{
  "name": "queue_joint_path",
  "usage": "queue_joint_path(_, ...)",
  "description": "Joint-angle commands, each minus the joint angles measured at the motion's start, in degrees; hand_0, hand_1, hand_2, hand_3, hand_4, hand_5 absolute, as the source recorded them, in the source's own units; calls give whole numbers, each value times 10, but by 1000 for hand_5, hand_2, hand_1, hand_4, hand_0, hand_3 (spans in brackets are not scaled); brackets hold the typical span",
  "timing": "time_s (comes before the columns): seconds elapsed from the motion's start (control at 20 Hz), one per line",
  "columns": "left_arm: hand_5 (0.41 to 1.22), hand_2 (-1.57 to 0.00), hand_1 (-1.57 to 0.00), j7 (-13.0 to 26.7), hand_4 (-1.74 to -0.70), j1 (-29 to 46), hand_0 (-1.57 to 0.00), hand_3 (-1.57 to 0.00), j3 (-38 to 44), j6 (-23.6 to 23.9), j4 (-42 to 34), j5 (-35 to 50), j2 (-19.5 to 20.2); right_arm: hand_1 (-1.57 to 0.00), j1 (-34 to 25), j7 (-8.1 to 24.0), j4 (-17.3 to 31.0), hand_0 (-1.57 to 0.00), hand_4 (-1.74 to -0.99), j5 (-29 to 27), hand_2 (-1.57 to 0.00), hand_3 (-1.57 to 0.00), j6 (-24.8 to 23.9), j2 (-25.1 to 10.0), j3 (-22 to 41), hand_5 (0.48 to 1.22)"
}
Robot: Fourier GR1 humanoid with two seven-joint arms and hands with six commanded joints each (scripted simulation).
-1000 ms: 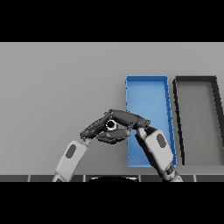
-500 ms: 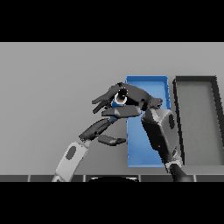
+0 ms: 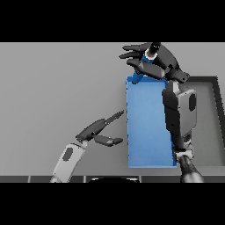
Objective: Pick up the blue pipe and place it into the blue bin.
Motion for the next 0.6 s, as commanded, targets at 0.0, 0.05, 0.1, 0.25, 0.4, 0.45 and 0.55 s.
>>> queue_joint_path(0.0, 474, 1, 1, -11, -950, 10, 1, 1, -2, -4, -4, 1, 6, -1571, 11, 1, 13, -1571, -1499, 14, -1571, -1571, 1, -8, -8, 1221)
queue_joint_path(0.05, 472, 1, 1, -11, -950, 8, 1, 1, -1, -3, -9, 2, 5, -1571, 21, 4, 18, -1571, -1499, 27, -1571, -1571, 1, -10, -11, 1221)
queue_joint_path(0.1, 470, 1, 1, -6, -947, 2, 1, 1, -2, 0, -6, -2, 2, -1571, 35, 2, 23, -1571, -1499, 42, -1571, -1571, 5, -8, -10, 1221)
queue_joint_path(0.25, 463, 1, 1, -20, -941, -1, 1, 1, 0, 3, 1, -7, 4, -1571, 76, 12, 38, -1571, -1499, 84, -1571, -1571, 8, -11, -16, 1221)
queue_joint_path(0.4, 460, 1, 1, -19, -935, -3, 1, 1, -3, 7, 9, -16, 1, -1571, 111, 49, 35, -1571, -1500, 116, -1571, -1571, -1, -12, -19, 1221)
queue_joint_path(0.45, 460, 1, 1, -23, -931, -4, 1, 1, -4, 8, 6, -16, -1, -1571, 127, 51, 38, -1571, -1500, 128, -1571, -1571, 2, -14, -22, 1221)
queue_joint_path(0.55, 463, 1, 1, -33, -927, -2, 1, 1, -6, 13, 12, -24, 0, -1571, 154, 70, 32, -1571, -1500, 155, -1571, -1571, -9, -10, -22, 1221)
